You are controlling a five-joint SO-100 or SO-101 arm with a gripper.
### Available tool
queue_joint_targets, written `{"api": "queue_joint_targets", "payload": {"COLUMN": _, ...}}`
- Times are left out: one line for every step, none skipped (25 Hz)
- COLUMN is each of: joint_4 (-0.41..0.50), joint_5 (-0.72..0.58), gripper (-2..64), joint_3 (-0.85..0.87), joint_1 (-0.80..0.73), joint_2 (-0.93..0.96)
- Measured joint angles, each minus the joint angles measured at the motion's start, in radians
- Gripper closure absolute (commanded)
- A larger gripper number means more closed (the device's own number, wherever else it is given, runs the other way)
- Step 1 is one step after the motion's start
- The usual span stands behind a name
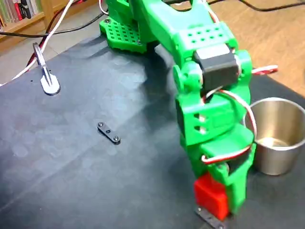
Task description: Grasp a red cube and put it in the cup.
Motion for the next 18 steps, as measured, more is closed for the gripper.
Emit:
{"api": "queue_joint_targets", "payload": {"joint_4": 0.0, "joint_5": 0.0, "gripper": 48.7, "joint_3": 0.0, "joint_1": 0.0, "joint_2": 0.0}}
{"api": "queue_joint_targets", "payload": {"joint_4": 0.0, "joint_5": 0.0, "gripper": 49.2, "joint_3": 0.0, "joint_1": 0.0, "joint_2": 0.0}}
{"api": "queue_joint_targets", "payload": {"joint_4": 0.0, "joint_5": 0.0, "gripper": 50.1, "joint_3": 0.0, "joint_1": -0.002, "joint_2": 0.0}}
{"api": "queue_joint_targets", "payload": {"joint_4": 0.0, "joint_5": 0.0, "gripper": 51.4, "joint_3": 0.0, "joint_1": -0.002, "joint_2": 0.0}}
{"api": "queue_joint_targets", "payload": {"joint_4": 0.0, "joint_5": 0.0, "gripper": 53.4, "joint_3": 0.0, "joint_1": -0.002, "joint_2": 0.0}}
{"api": "queue_joint_targets", "payload": {"joint_4": 0.0, "joint_5": 0.0, "gripper": 55.7, "joint_3": 0.0, "joint_1": -0.002, "joint_2": 0.0}}
{"api": "queue_joint_targets", "payload": {"joint_4": 0.0, "joint_5": 0.0, "gripper": 58.3, "joint_3": 0.0, "joint_1": -0.002, "joint_2": 0.0}}
{"api": "queue_joint_targets", "payload": {"joint_4": 0.0, "joint_5": 0.0, "gripper": 60.8, "joint_3": 0.0, "joint_1": -0.002, "joint_2": 0.0}}
{"api": "queue_joint_targets", "payload": {"joint_4": 0.0, "joint_5": 0.0, "gripper": 62.1, "joint_3": 0.0, "joint_1": -0.002, "joint_2": 0.0}}
{"api": "queue_joint_targets", "payload": {"joint_4": 0.0, "joint_5": 0.0, "gripper": 62.7, "joint_3": 0.0, "joint_1": -0.002, "joint_2": 0.0}}
{"api": "queue_joint_targets", "payload": {"joint_4": 0.0, "joint_5": 0.0, "gripper": 62.5, "joint_3": 0.0, "joint_1": -0.002, "joint_2": 0.0}}
{"api": "queue_joint_targets", "payload": {"joint_4": 0.0, "joint_5": 0.0, "gripper": 62.4, "joint_3": 0.0, "joint_1": -0.002, "joint_2": 0.0}}
{"api": "queue_joint_targets", "payload": {"joint_4": 0.0, "joint_5": 0.0, "gripper": 62.4, "joint_3": 0.0, "joint_1": -0.002, "joint_2": 0.002}}
{"api": "queue_joint_targets", "payload": {"joint_4": 0.0, "joint_5": 0.0, "gripper": 62.4, "joint_3": 0.0, "joint_1": -0.002, "joint_2": 0.006}}
{"api": "queue_joint_targets", "payload": {"joint_4": 0.0, "joint_5": 0.0, "gripper": 62.4, "joint_3": 0.0, "joint_1": -0.002, "joint_2": 0.018}}
{"api": "queue_joint_targets", "payload": {"joint_4": 0.0, "joint_5": 0.0, "gripper": 62.4, "joint_3": 0.0, "joint_1": -0.002, "joint_2": 0.041}}
{"api": "queue_joint_targets", "payload": {"joint_4": 0.0, "joint_5": 0.0, "gripper": 62.4, "joint_3": 0.0, "joint_1": -0.002, "joint_2": 0.075}}
{"api": "queue_joint_targets", "payload": {"joint_4": 0.0, "joint_5": 0.0, "gripper": 62.4, "joint_3": 0.0, "joint_1": -0.002, "joint_2": 0.114}}
